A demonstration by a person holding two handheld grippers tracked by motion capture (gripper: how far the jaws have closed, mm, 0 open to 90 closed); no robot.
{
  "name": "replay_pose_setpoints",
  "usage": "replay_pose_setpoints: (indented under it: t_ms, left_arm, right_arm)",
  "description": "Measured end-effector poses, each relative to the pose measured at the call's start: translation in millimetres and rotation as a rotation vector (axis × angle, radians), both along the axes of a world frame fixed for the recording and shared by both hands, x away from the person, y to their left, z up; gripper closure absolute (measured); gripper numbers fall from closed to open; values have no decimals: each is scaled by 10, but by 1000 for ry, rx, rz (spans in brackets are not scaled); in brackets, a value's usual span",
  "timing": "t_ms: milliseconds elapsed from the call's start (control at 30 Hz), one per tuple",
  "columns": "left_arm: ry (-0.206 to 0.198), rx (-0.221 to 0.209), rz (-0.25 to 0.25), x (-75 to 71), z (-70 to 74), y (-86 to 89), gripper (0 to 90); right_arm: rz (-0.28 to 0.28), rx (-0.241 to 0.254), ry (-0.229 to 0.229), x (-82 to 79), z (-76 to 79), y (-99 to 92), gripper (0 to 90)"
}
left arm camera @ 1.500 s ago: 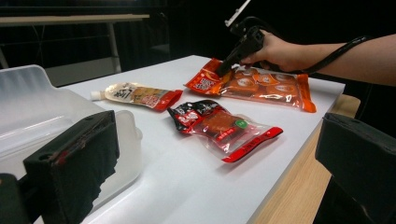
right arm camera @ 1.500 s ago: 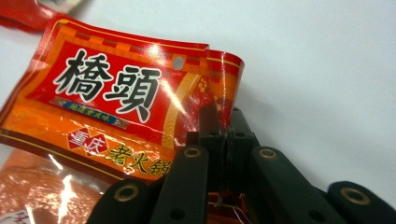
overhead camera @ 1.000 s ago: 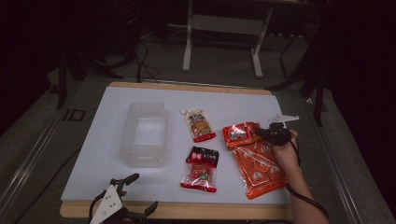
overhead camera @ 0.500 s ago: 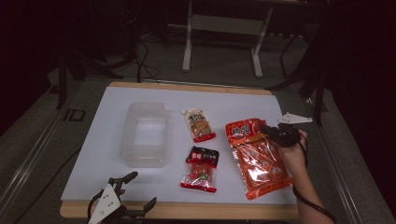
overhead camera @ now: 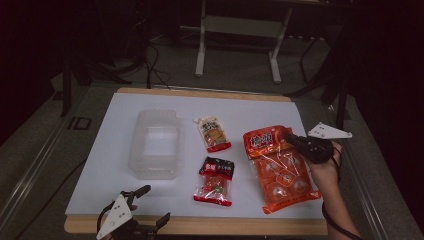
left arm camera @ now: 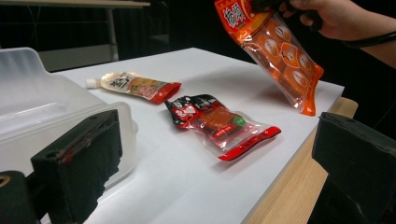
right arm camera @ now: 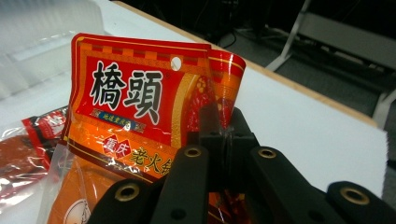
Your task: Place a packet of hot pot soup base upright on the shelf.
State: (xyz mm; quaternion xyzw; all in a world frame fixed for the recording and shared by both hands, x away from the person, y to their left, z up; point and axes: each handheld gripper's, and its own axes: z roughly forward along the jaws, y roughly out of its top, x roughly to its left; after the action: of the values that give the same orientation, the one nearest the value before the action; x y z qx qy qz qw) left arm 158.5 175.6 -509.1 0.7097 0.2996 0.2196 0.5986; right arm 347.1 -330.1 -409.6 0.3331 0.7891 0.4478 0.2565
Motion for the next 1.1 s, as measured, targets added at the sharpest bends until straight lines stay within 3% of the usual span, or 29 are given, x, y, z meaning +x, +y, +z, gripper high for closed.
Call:
replay_pose_setpoints:
  t_ms: [500, 700, 933, 1100]
  left_arm:
    - [-20, 0, -13, 9, -11, -6, 21]
    - [7, -9, -41, 3, 3, -21, 21]
    - [-29, -5, -59, -9, 12, -67, 22]
    - [-46, -6, -75, -14, 77, -135, 23]
  right_arm:
    - [57, 49, -91, -477, 255, -61, 890]
    - [83, 73, -122, -644, 350, -63, 890]
    - [139, 103, -175, -861, 533, 5, 891]
    - [164, 107, -212, -895, 668, 153, 892]
